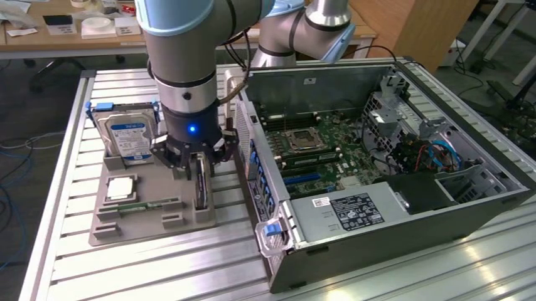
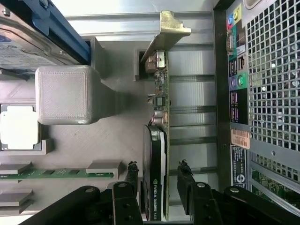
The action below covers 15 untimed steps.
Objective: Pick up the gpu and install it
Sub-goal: 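Pick up the gpu and move the gpu toward the slot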
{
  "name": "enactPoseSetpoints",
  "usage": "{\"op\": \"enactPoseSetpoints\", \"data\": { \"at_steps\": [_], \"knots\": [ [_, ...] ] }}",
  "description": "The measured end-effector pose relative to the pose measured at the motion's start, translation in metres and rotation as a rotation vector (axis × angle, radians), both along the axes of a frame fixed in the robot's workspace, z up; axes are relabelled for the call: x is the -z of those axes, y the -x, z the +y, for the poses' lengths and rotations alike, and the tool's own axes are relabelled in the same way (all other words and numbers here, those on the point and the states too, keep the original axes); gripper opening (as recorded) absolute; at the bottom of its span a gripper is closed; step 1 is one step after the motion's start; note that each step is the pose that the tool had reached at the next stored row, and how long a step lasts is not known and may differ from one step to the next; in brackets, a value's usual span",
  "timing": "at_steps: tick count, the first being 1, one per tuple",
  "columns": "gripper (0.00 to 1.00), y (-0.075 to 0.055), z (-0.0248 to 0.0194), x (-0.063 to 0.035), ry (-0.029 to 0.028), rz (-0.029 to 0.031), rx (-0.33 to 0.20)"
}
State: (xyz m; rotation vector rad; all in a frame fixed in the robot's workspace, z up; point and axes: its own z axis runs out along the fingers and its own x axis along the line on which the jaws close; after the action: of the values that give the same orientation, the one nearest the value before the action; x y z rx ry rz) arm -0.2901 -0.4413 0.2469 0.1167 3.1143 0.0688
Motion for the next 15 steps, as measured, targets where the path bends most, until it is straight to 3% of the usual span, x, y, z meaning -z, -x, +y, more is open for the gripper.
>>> {"op": "enactPoseSetpoints", "data": {
  "at_steps": [15],
  "knots": [
    [0.47, -0.0011, 0.0020, 0.0037, -0.0004, -0.0001, 0.000]
  ]
}}
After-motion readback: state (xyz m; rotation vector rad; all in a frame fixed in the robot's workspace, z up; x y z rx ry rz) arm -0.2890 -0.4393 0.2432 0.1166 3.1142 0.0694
